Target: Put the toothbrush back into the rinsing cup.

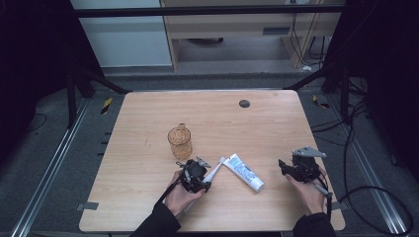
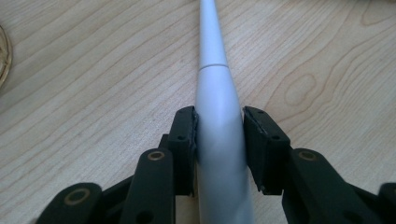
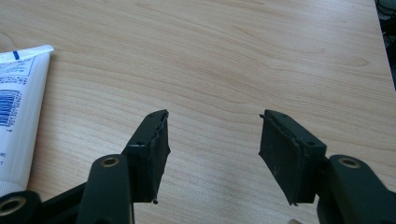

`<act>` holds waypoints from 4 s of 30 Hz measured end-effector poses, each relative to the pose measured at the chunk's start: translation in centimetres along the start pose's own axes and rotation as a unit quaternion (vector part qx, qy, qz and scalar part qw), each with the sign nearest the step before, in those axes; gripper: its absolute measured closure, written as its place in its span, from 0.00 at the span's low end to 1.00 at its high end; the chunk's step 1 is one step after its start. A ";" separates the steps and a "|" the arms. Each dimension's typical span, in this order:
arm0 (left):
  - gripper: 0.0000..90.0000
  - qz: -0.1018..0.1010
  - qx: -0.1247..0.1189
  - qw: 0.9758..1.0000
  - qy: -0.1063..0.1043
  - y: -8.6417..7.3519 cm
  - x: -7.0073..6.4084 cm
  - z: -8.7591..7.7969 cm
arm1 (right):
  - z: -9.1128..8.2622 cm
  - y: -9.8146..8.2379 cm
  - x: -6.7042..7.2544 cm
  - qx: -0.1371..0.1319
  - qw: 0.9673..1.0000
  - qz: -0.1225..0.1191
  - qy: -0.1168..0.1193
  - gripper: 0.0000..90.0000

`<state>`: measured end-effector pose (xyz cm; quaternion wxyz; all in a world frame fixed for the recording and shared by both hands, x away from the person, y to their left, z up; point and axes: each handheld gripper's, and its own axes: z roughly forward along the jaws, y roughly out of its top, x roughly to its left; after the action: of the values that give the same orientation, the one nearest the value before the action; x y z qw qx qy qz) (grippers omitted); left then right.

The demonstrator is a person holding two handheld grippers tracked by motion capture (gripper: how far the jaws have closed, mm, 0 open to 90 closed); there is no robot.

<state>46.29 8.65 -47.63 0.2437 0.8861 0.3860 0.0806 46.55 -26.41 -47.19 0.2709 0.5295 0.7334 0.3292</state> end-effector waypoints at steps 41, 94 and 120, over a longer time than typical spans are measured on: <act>0.74 -0.023 -0.144 0.989 0.008 0.5 3.2 -10.0 | 0.0 -0.2 -0.1 0.006 1.000 0.002 0.007 0.53; 0.74 -0.115 -0.412 0.894 0.133 6.3 12.1 -12.6 | 0.4 -0.4 0.1 -0.020 1.000 -0.012 -0.007 0.48; 0.74 -0.120 -0.392 0.904 0.124 5.7 13.4 -7.5 | 0.6 -0.5 0.2 -0.021 0.999 -0.023 -0.009 0.48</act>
<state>56.69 17.75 -38.94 0.5290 0.6491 0.4536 0.3050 46.65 -26.24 -47.89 0.2960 0.5094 0.7361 0.3332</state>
